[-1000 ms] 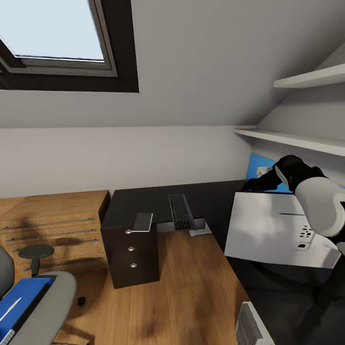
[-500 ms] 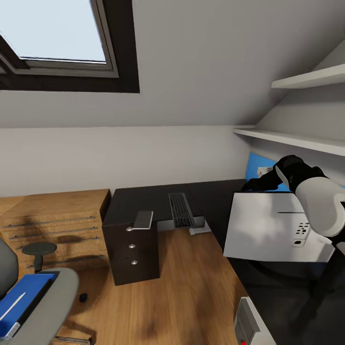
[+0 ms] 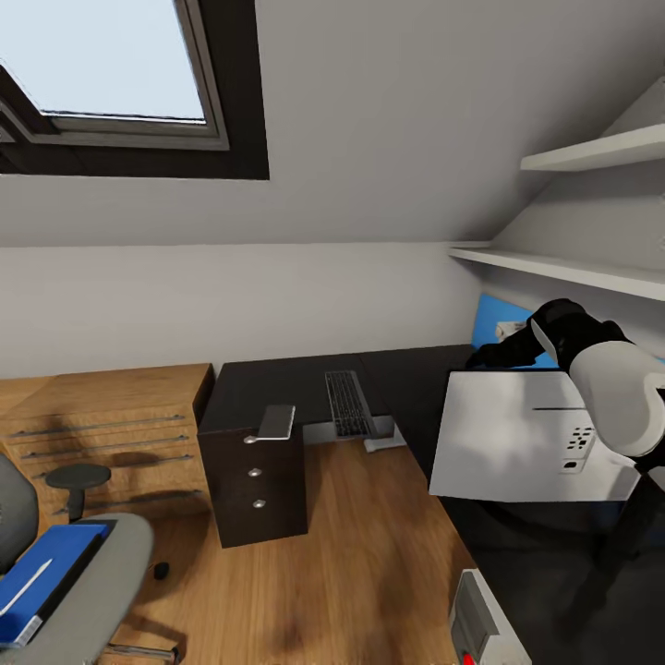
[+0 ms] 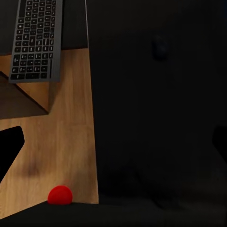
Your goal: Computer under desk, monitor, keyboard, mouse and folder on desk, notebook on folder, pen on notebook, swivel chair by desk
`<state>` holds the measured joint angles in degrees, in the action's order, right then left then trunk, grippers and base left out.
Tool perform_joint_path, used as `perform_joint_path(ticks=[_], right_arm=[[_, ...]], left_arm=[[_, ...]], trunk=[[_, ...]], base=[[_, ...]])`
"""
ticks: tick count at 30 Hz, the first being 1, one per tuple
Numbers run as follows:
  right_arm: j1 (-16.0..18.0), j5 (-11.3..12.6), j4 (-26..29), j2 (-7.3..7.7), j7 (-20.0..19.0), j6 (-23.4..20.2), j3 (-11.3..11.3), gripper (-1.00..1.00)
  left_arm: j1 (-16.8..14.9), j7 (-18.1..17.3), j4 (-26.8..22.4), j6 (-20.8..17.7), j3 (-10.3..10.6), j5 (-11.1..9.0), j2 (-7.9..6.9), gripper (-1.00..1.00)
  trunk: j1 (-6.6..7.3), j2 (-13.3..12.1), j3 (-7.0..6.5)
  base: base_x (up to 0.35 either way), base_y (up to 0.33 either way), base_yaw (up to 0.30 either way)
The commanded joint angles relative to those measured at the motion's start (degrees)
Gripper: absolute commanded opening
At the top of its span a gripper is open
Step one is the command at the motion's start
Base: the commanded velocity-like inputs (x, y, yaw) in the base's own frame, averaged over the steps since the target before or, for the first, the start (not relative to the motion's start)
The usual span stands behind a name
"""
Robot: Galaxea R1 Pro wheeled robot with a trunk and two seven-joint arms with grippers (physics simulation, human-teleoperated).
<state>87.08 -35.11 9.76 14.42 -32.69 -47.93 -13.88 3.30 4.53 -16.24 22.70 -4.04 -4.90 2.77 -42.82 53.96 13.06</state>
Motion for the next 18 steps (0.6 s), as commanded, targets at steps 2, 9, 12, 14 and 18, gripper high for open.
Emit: perform_joint_path(ticks=[2, 9, 12, 14, 18], right_arm=[[0.02, -0.82, 0.08, 0.00, -0.44, -0.14, -0.19, 1.00], [0.02, -0.88, 0.12, 0.00, -0.44, -0.21, -0.10, 1.00], [0.02, -1.36, 0.16, -0.06, -0.44, -0.22, -0.10, 1.00], [0.02, -1.47, 0.16, -0.08, -0.45, -0.23, -0.10, 1.00], [0.02, -1.52, 0.17, -0.12, -0.45, -0.29, -0.10, 1.00]], left_arm=[[0.00, -0.13, -0.11, 0.06, -0.22, -0.29, 0.04, 1.00], [0.02, -0.13, -0.11, 0.06, -0.23, -0.29, 0.04, 1.00], [0.01, -0.13, -0.11, 0.06, -0.20, -0.29, 0.04, 1.00], [0.00, -0.13, -0.11, 0.06, -0.19, -0.29, 0.04, 1.00], [-0.01, -0.13, -0.11, 0.06, -0.18, -0.29, 0.04, 1.00]], trunk=[[0.01, 0.05, 0.07], [0.01, 0.05, 0.07], [0.01, 0.05, 0.07], [0.01, 0.05, 0.07], [0.01, 0.05, 0.07]], base=[[-0.104, -0.055, 0.000], [-0.028, -0.015, 0.000], [-0.019, -0.002, 0.000], [-0.075, -0.001, 0.000], [-0.051, 0.000, 0.000]])
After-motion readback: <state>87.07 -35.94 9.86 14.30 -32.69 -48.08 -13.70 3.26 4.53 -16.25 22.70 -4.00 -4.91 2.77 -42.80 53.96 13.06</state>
